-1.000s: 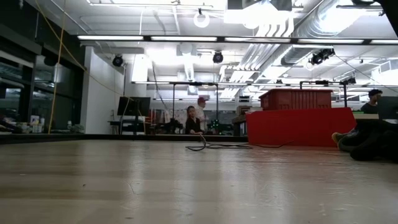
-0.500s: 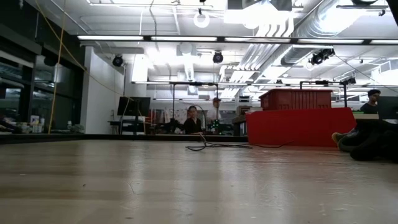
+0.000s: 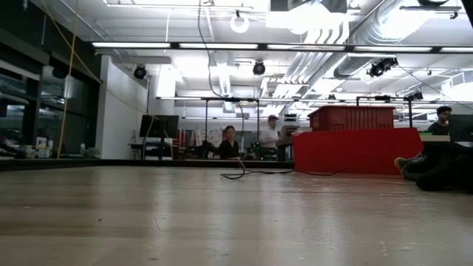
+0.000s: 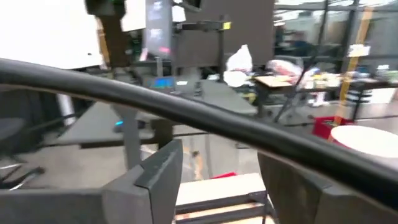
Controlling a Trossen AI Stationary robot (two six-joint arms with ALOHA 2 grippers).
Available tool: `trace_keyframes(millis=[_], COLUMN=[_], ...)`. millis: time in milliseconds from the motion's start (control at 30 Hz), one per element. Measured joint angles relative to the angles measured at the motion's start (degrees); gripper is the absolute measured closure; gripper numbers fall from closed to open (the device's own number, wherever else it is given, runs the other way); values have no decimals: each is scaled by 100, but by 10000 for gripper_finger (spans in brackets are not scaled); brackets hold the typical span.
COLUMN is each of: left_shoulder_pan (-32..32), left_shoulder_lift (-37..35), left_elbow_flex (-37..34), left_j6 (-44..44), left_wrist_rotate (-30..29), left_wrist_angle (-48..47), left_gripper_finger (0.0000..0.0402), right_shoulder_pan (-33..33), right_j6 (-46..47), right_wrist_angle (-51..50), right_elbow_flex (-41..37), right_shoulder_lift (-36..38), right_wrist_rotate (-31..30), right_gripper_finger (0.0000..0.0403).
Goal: Coil cords
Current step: Coil the black wire on the spool
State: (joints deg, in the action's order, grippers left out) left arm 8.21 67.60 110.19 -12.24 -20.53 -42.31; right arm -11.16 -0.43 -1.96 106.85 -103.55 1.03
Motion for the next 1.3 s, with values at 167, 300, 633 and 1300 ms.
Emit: trace_keyframes(millis=[167, 300, 633, 1300], left_shoulder_pan=[-2, 3, 2, 0], left_shoulder_lift=[220, 304, 336, 452], left_elbow_flex=[-2, -2, -4, -6], left_j6=[-85, -115, -112, -8], left_wrist_rotate=[218, 218, 218, 349], left_wrist_angle=[241, 393, 650, 923], left_gripper_finger=[401, 401, 401, 401], right_shoulder_pan=[7, 2, 4, 30], right_j6=[38, 10, 428, 663], right_wrist_angle=[-12, -5, -49, -36], right_elbow_flex=[0, 0, -1, -4], right_shoulder_lift=[-11, -11, -13, -39], right_wrist_rotate=[-714, -1058, -1294, -1256], right_gripper_finger=[197, 196, 221, 316])
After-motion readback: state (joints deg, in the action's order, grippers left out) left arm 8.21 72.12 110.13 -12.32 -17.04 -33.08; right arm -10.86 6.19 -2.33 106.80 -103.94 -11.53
